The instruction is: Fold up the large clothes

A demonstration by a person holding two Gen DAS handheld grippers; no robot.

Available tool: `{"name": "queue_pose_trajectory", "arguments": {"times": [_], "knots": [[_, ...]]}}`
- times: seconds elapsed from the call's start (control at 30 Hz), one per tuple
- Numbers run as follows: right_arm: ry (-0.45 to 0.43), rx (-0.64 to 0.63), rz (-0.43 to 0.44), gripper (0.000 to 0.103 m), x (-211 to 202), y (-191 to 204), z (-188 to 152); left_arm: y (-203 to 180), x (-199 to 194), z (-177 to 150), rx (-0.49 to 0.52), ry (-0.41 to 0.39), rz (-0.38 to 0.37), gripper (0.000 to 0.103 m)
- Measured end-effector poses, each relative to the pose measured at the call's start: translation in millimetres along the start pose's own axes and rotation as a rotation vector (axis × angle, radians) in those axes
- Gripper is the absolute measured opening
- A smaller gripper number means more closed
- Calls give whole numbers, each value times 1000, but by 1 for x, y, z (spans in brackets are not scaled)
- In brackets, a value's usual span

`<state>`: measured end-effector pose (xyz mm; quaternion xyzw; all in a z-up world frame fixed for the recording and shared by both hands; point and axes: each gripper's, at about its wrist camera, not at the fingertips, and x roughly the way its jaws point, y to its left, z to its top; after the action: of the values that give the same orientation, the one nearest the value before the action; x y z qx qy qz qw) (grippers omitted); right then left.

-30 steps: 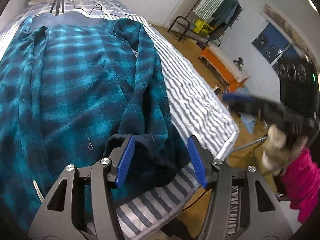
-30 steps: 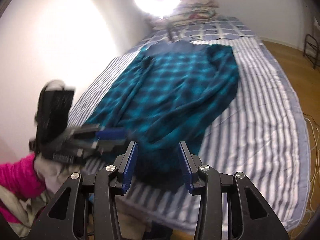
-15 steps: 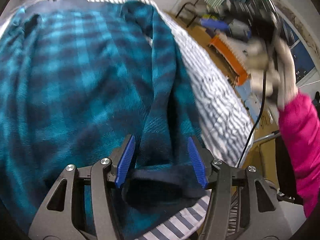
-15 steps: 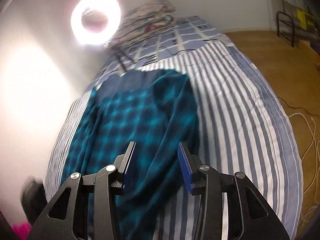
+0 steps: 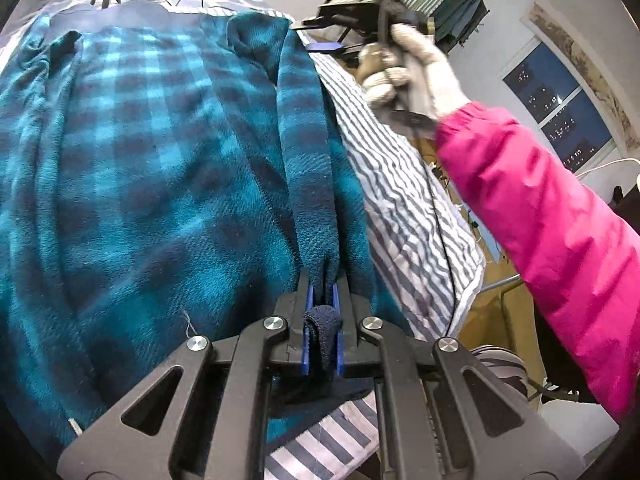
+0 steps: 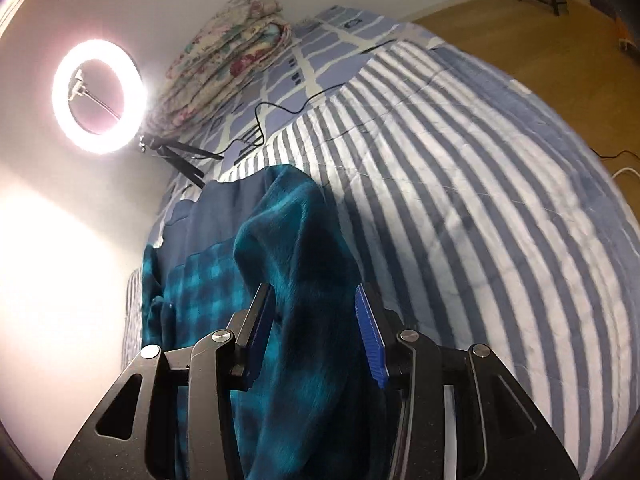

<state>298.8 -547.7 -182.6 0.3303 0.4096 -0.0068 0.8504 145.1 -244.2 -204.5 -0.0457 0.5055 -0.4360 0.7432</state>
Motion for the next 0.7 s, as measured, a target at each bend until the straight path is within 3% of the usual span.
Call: {"name": "queue_pose_trajectory", "arguments": {"times": [0.03, 0.1, 0.2, 0.33, 0.43, 0.6, 0.7], "knots": [[6, -7, -6, 39, 6, 3, 3, -1, -2, -1, 0, -3, -3, 6], [15, -6, -23, 22, 14, 7, 7, -6, -2, 2, 9, -7, -4, 6], [22, 27, -7, 6, 21, 6, 11, -10, -8, 2, 22, -21, -8, 6], [-24, -22, -63, 3, 13, 18, 12, -13, -21, -4, 20, -41, -29, 6], [-43, -107, -27, 3, 7, 44, 11, -12, -26, -14, 9, -37, -44, 6], [66, -260, 100, 5, 26, 98, -4, -2, -17, -32, -42, 13, -41, 6], [96, -300, 115, 7, 32, 119, -10, 7, -15, -43, -86, 27, -42, 6]]}}
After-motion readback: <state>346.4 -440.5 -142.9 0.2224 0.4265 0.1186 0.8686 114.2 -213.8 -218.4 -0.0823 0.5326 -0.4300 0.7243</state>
